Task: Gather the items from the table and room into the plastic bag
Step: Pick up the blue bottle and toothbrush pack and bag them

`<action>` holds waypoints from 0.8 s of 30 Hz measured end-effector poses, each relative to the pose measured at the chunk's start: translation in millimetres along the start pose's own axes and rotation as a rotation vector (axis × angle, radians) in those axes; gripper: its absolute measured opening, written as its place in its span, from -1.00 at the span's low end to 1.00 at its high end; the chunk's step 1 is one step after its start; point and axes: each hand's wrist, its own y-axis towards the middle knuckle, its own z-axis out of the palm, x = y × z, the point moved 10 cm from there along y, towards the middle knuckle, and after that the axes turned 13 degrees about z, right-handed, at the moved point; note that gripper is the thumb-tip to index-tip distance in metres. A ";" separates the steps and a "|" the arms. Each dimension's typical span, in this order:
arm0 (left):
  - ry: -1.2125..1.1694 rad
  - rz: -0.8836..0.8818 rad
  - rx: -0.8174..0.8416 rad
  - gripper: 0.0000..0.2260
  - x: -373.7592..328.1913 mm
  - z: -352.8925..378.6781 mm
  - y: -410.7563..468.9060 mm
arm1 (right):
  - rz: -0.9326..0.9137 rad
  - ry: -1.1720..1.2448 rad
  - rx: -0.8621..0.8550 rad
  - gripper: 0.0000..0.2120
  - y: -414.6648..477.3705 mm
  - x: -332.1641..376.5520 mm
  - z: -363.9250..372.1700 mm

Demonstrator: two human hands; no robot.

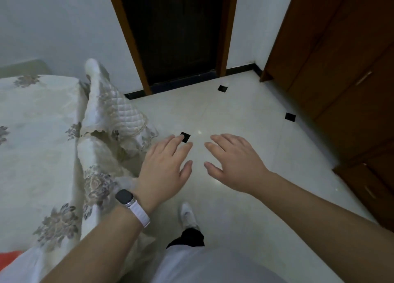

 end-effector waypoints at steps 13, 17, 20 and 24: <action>-0.093 -0.038 -0.064 -0.61 182.9 42.3 149.2 | 0.079 -0.128 0.091 -0.48 229.5 -31.9 23.3; -0.076 -0.049 -0.042 -0.60 220.9 52.8 186.5 | 0.084 -0.104 0.096 -0.48 279.6 -47.1 40.2; -0.030 -0.072 -0.014 -0.61 252.0 68.7 216.1 | 0.064 -0.058 0.095 -0.50 324.4 -63.2 57.8; 0.001 -0.119 0.050 -0.60 291.5 96.5 260.8 | 0.018 0.002 0.100 -0.49 390.8 -86.5 85.1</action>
